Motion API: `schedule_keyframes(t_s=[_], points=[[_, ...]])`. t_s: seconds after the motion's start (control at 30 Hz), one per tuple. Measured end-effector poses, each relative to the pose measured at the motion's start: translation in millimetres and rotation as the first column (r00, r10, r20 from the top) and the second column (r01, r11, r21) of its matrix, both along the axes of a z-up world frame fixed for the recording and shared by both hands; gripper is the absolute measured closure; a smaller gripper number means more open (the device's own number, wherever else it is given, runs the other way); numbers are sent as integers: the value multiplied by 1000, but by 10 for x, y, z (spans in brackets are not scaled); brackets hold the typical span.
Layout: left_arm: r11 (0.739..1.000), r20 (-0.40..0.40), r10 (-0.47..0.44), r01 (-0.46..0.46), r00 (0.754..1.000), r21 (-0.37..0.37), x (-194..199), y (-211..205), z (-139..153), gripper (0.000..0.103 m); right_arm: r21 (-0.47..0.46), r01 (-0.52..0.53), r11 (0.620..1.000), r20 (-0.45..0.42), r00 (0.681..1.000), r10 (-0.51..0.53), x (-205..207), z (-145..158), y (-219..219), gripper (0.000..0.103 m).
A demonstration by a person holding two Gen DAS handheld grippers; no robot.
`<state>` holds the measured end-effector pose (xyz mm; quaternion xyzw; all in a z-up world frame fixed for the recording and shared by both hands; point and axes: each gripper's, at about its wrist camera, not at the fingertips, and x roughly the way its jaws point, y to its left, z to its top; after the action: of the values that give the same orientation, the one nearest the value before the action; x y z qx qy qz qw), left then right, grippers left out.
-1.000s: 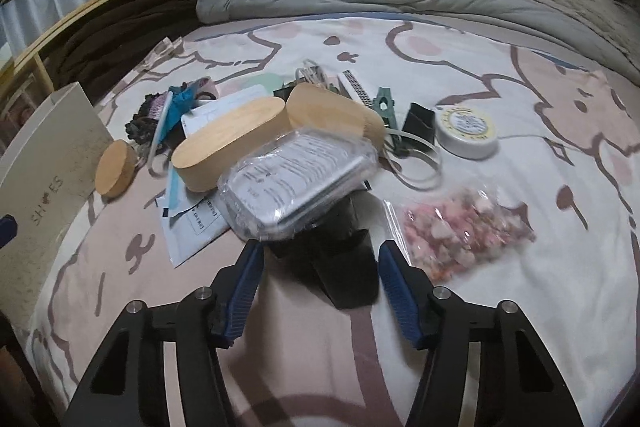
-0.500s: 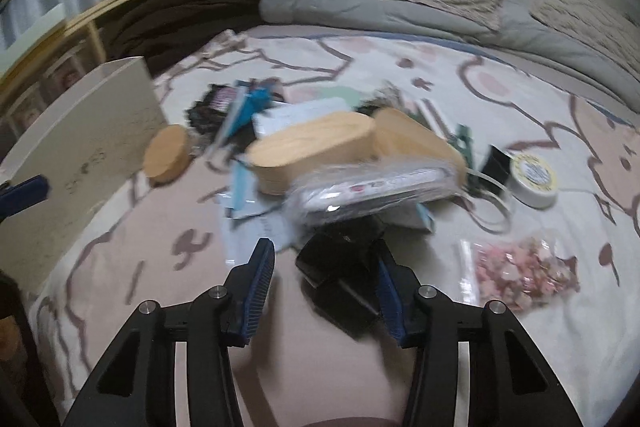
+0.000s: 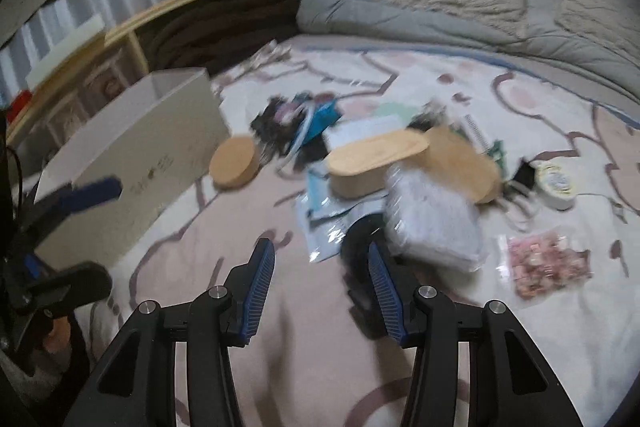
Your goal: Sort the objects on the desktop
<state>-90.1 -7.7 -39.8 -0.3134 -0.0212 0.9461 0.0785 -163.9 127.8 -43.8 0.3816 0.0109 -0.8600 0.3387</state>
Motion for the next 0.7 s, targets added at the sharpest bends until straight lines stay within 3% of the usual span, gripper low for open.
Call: schedule_keyframes(t_s=[0.13,0.23,0.37,0.53,0.7], points=[[1000,-1,7,-7,1000,11,-2,-33,13,0,-33,143,989,16,990,-142,-154,-5,220,53],[1000,-1,7,-7,1000,11,-1,-46,17,0,-67,199,978,17,980,-198,-203,42,345,53],[1000,-1,6,-6,1000,11,-1,-55,21,0,-44,261,964,18,965,-261,-217,50,456,54],[1000,-4,16,-16,1000,15,-5,-87,38,0,-5,330,944,70,942,-329,-279,-79,561,79],[1000,-1,23,-23,1000,18,-10,-111,43,0,55,307,950,163,936,-312,-315,-261,468,82]])
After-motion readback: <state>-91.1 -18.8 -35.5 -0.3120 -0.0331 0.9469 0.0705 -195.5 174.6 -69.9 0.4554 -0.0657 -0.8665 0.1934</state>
